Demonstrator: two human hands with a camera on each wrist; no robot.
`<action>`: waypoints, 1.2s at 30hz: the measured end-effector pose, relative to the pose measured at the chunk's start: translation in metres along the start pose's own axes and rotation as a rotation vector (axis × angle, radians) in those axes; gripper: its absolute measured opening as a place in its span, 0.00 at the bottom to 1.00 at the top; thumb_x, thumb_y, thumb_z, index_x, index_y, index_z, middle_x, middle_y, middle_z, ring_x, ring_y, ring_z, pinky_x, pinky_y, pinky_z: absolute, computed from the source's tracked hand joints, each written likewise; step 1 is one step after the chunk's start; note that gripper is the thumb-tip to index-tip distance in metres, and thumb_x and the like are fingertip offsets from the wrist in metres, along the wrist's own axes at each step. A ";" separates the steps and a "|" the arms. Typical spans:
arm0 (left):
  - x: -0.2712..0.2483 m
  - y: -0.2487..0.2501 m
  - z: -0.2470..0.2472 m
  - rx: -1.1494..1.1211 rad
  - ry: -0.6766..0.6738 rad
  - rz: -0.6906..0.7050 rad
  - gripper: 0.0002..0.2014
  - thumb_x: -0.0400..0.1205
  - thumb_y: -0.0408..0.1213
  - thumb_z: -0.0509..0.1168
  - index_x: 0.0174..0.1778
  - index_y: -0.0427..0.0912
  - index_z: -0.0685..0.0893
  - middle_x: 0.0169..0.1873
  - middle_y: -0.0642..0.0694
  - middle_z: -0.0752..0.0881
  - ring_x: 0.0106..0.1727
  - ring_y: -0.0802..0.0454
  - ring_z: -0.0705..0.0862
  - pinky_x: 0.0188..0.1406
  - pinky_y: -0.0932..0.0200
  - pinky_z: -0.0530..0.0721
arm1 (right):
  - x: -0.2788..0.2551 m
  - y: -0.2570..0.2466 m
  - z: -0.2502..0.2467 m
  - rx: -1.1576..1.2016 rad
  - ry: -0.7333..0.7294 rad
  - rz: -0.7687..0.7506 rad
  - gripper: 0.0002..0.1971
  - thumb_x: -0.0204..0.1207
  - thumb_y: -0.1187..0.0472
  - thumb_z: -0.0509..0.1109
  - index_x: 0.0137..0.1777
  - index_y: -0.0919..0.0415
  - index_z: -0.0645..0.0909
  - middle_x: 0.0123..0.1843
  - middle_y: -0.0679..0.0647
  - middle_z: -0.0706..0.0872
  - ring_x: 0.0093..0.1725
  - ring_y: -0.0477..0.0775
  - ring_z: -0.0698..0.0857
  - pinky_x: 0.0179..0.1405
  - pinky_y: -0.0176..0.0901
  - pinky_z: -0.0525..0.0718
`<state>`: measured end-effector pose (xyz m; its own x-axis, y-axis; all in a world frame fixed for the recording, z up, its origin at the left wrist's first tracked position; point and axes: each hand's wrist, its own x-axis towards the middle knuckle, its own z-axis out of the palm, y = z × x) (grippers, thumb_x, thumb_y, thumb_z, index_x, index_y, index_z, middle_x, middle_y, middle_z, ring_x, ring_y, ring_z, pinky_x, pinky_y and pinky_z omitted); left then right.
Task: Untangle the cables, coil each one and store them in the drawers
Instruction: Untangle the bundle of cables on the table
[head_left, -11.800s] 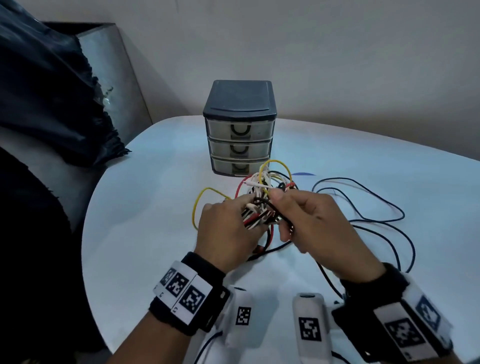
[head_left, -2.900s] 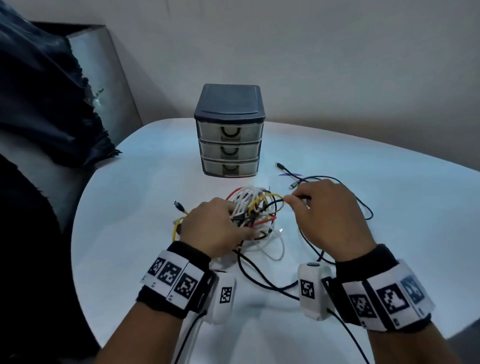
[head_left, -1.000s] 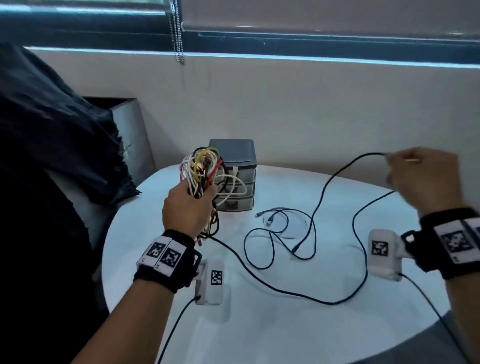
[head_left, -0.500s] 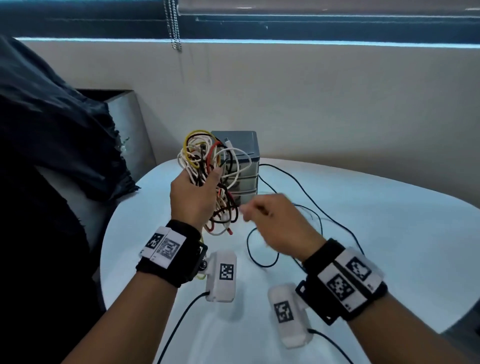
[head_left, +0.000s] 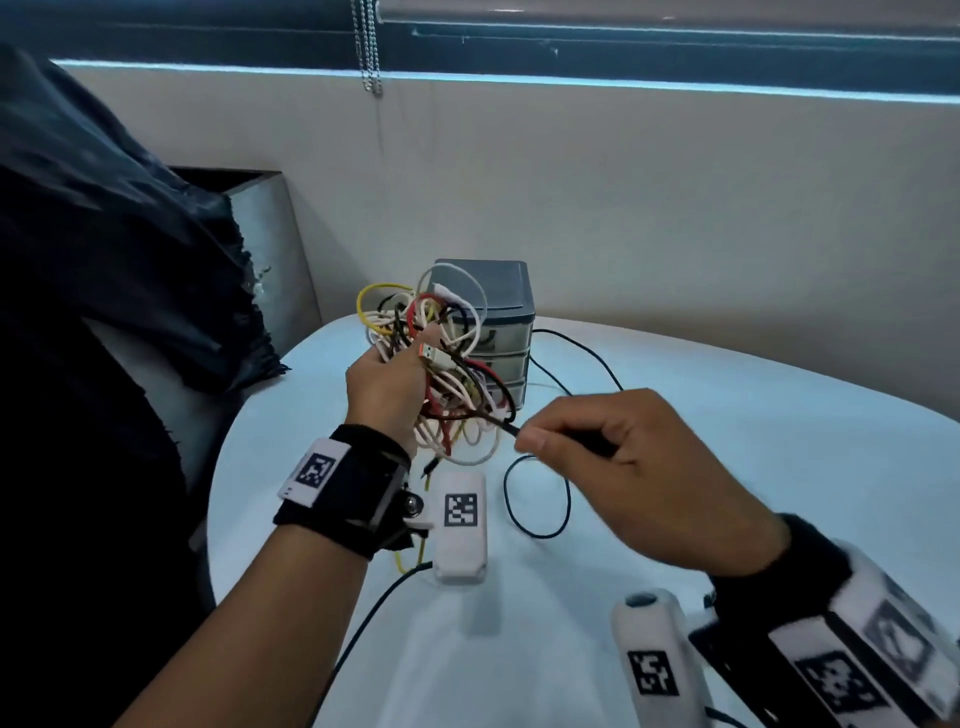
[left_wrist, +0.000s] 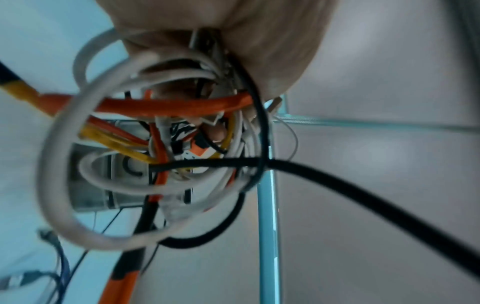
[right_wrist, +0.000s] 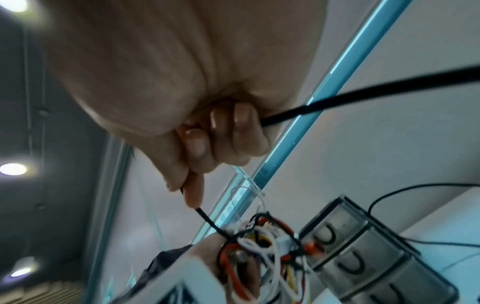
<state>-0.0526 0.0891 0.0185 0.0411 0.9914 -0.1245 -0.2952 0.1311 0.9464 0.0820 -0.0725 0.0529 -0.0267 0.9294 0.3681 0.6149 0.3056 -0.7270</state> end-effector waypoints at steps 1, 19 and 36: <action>-0.001 0.000 -0.001 -0.028 -0.019 -0.050 0.07 0.80 0.40 0.74 0.42 0.42 0.85 0.26 0.46 0.84 0.19 0.54 0.79 0.22 0.63 0.80 | -0.003 -0.001 0.004 -0.044 -0.035 -0.007 0.11 0.81 0.57 0.71 0.37 0.54 0.86 0.28 0.45 0.81 0.27 0.43 0.73 0.29 0.32 0.70; -0.012 -0.035 -0.020 -0.709 -0.390 -0.330 0.21 0.84 0.46 0.56 0.46 0.36 0.90 0.48 0.36 0.91 0.50 0.38 0.91 0.49 0.42 0.90 | 0.020 0.040 0.090 -0.502 0.335 0.002 0.16 0.70 0.54 0.71 0.25 0.52 0.69 0.17 0.48 0.72 0.17 0.52 0.69 0.16 0.41 0.71; -0.009 -0.077 -0.049 -0.650 -0.366 -0.487 0.09 0.74 0.45 0.67 0.36 0.46 0.74 0.32 0.47 0.75 0.37 0.48 0.74 0.52 0.59 0.73 | 0.015 0.104 0.066 0.096 0.268 0.413 0.03 0.75 0.54 0.77 0.43 0.52 0.90 0.37 0.43 0.91 0.40 0.39 0.89 0.42 0.30 0.84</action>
<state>-0.0767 0.0705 -0.0682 0.5731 0.7770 -0.2606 -0.6440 0.6237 0.4430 0.0933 -0.0132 -0.0557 0.4152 0.8946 0.1650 0.4554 -0.0474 -0.8890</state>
